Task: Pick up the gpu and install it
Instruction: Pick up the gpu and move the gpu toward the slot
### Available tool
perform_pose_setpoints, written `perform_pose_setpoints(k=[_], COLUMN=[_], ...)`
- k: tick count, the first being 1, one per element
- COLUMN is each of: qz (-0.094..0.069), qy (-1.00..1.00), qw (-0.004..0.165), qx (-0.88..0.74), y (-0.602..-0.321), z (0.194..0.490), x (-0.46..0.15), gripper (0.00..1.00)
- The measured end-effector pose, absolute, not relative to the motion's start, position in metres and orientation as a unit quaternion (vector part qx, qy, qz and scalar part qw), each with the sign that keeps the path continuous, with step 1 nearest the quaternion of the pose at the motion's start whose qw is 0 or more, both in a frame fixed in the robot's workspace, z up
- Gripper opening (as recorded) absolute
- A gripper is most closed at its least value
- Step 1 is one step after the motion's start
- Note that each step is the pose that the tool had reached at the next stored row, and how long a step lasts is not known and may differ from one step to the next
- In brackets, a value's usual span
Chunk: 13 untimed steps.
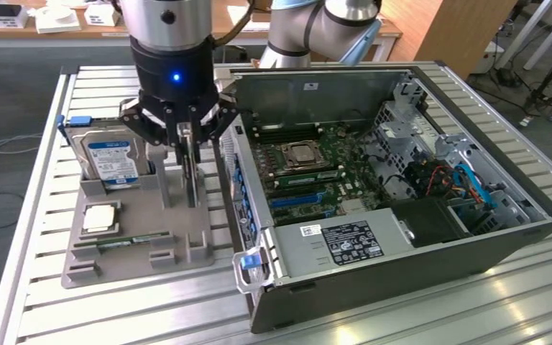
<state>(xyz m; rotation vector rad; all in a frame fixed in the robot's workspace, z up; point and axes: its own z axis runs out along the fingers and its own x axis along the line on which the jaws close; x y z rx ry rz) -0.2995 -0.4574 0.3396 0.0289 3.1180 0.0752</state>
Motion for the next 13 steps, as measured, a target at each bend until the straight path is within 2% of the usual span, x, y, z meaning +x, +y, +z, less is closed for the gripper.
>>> perform_pose_setpoints(k=[13], qz=[0.024], qy=[1.0], qw=[0.011], qx=[0.009], y=[-0.457], z=[0.374], x=[-0.299], gripper=[0.27])
